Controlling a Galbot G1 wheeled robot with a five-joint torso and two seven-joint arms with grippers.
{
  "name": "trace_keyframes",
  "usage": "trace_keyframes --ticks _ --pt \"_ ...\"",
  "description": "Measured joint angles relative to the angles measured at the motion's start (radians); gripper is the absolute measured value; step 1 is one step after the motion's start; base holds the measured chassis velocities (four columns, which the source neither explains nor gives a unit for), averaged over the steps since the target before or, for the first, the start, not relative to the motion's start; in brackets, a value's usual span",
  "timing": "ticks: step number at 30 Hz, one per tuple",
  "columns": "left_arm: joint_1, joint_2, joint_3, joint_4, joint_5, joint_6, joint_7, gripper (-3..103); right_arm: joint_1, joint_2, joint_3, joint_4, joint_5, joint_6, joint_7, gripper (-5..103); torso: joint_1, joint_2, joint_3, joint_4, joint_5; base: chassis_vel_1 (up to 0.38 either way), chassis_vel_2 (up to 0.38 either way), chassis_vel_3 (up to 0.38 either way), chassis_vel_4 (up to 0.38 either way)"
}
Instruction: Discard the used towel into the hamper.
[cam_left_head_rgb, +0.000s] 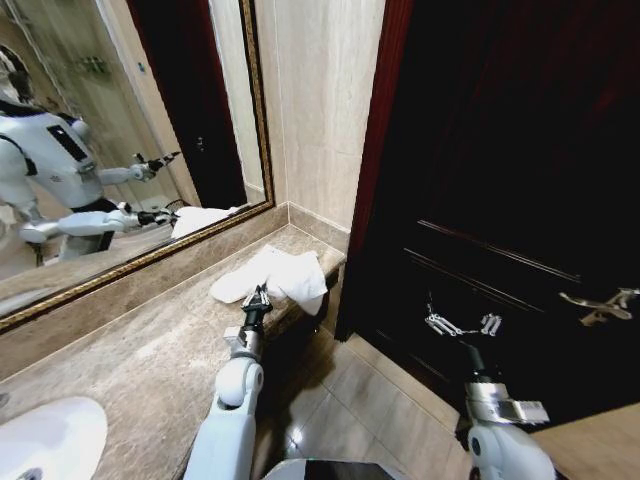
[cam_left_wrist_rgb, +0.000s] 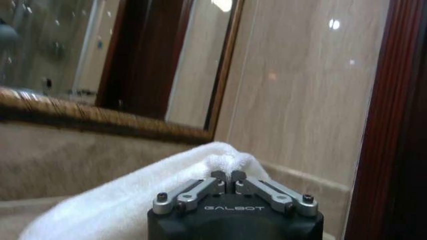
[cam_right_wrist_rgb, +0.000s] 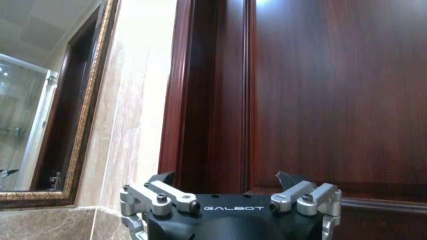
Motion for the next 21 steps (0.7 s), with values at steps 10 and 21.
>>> trace_keyframes --ticks 10,21 --pt "0.166 0.003 -0.027 -0.259 0.009 -0.020 -0.033 3 0.010 0.006 0.002 -0.015 0.034 0.012 0.004 100 0.000 0.000 0.000 0.0002 0.0001 0.000 0.000 0.000 0.000" --pt "0.264 0.007 -0.027 -0.377 0.085 -0.004 -0.029 3 0.000 0.004 0.045 0.007 0.051 0.033 0.062 100 0.000 0.000 0.000 0.0002 0.0000 0.000 0.000 0.000 0.000"
